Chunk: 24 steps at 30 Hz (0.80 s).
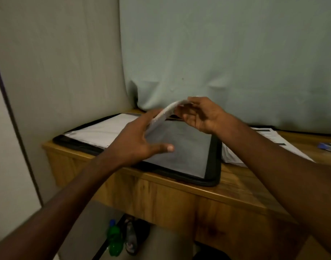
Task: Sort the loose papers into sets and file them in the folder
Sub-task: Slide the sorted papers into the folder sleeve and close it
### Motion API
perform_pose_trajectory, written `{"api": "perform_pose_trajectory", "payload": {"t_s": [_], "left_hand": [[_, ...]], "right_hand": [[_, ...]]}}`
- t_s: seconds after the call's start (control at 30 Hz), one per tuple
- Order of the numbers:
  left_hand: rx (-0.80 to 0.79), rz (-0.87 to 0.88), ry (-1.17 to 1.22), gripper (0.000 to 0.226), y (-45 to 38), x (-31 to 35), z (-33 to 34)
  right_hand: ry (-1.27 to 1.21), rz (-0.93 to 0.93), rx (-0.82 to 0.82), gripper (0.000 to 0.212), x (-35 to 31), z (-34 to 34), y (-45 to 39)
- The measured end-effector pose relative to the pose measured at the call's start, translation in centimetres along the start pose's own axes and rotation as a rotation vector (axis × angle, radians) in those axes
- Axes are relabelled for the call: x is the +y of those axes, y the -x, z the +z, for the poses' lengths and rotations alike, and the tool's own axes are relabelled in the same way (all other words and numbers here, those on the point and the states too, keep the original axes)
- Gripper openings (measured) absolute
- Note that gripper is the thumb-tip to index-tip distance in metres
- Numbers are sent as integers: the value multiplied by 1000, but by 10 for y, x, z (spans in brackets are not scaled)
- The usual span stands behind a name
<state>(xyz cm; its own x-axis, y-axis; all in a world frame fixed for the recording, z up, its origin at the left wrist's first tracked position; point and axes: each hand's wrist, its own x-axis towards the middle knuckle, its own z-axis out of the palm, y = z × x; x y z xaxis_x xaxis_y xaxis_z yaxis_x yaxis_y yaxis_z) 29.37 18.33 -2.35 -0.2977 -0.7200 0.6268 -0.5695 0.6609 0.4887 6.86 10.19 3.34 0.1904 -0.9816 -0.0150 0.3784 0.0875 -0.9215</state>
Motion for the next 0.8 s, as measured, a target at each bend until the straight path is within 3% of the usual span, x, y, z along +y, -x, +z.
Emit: {"api": "perform_pose_trajectory", "payload": {"t_s": [0.07,0.17,0.27,0.33,0.37,0.43,0.5,0.57,0.63,0.7,0.8], "left_hand": [[280,-1,-66,45,4,-17,-12],[650,-203,-4,24,2,-40,-34],[748,-487,123,11,5,-73,-53],[704,-685,92,14,13,-92,-59],[661,-765,25,29,18,-100,-61],[559,-818,-268,68,28,-105,-60],[502,-689,-567,85,34,-106,-59],[381,-505,-700,69,30,-108,-60],[106,-506,-663,42,19,-111,-63],[-90,-647,-630,28,6,-102,-68],[-119,-620,-803,36,-20,-83,-60]], "right_hand": [[48,-48,-89,36,6,22,-7],[243,-184,-120,25,26,61,-16],[960,-480,-17,32,68,86,-35],[1416,-498,-208,45,103,94,-48],[1564,-444,-305,50,118,97,-54],[1702,-351,-338,53,133,97,-58],[1719,-325,-311,54,139,103,-61],[1738,-305,-312,55,139,106,-64],[1666,-269,-340,54,134,105,-63],[1412,-281,-359,50,125,101,-61],[1031,-313,-278,41,103,84,-48]]}}
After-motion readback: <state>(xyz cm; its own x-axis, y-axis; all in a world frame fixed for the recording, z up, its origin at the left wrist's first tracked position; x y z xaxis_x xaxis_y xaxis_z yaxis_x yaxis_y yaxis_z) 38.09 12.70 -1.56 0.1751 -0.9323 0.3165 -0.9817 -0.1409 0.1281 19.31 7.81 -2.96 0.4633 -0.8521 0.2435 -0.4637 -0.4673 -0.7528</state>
